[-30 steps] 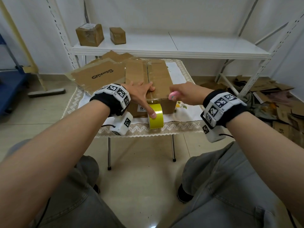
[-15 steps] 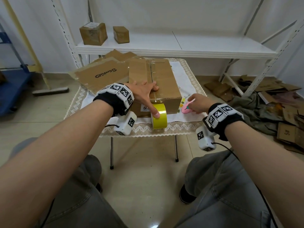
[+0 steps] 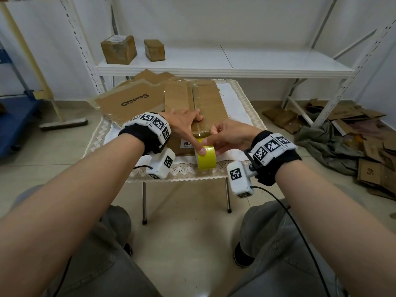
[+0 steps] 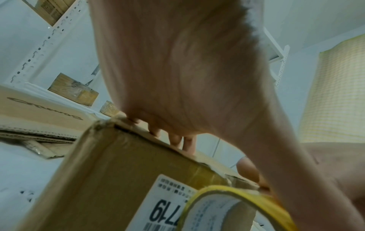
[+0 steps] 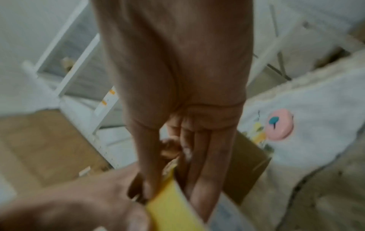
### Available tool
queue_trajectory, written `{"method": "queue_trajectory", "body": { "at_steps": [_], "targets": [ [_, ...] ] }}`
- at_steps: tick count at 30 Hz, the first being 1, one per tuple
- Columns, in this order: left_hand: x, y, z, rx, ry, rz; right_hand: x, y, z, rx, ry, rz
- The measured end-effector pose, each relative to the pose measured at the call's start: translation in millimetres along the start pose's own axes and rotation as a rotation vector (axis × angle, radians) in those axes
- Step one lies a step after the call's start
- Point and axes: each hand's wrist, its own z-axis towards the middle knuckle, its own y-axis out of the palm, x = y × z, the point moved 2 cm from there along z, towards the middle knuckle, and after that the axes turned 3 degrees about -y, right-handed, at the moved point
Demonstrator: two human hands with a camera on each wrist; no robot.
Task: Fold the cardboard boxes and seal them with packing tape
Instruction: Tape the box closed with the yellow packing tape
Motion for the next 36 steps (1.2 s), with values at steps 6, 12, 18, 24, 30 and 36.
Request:
{"method": "queue_trajectory", "body": {
  "at_steps": [6, 12, 18, 24, 30, 36],
  "targets": [
    [-8, 4, 7, 0.120, 0.063, -0.056, -8, -30, -8, 0.150, -0.018, -0.069],
    [-5, 23, 12, 0.319, 0.061, 0.161, -15, -72, -22, 0.408, -0.065, 0.133],
    [-4, 30, 14, 0.356, 0.064, 0.253, -1, -86, 8, 0.803, -0.194, 0.076],
    [-5, 30, 17, 0.340, 0.058, 0.231, 28, -85, 34, 0.919, -0.092, -0.153],
    [-5, 31, 18, 0.352, 0.061, 0.208, 22, -69, 46, 0.753, -0.098, -0.196],
    [-6, 30, 17, 0.423, 0.058, 0.176, -4, -40, 61, 0.482, -0.262, -0.190]
  ]
}}
